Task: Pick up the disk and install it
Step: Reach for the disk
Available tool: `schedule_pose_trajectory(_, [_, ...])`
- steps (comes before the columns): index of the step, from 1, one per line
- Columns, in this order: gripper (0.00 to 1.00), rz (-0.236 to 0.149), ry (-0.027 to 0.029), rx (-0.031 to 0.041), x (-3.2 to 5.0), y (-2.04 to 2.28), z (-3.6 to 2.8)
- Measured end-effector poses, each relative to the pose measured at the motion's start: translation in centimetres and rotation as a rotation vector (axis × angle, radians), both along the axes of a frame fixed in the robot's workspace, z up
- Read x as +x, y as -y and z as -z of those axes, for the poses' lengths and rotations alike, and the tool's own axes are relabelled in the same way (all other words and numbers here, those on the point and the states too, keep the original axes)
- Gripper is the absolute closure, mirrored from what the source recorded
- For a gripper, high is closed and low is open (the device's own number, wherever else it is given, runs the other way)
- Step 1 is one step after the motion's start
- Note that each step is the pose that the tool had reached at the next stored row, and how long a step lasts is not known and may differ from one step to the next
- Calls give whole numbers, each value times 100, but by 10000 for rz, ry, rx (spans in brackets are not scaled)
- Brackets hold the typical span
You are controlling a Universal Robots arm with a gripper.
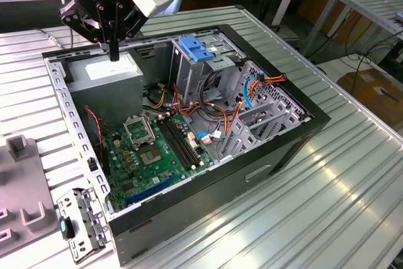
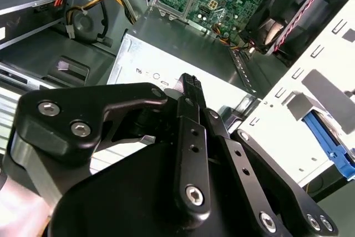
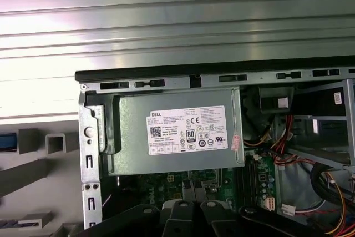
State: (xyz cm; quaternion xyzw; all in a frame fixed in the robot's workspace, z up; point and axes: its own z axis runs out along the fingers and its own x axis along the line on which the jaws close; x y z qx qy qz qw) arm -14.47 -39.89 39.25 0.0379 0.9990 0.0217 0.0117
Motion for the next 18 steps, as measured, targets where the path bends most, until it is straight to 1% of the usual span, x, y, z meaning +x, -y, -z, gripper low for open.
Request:
schedule_pose_trajectory(12, [89, 1, -15, 0, -86, 0, 3])
schedule_pose_trajectory(18, [89, 0, -28, 0, -157, 0, 5])
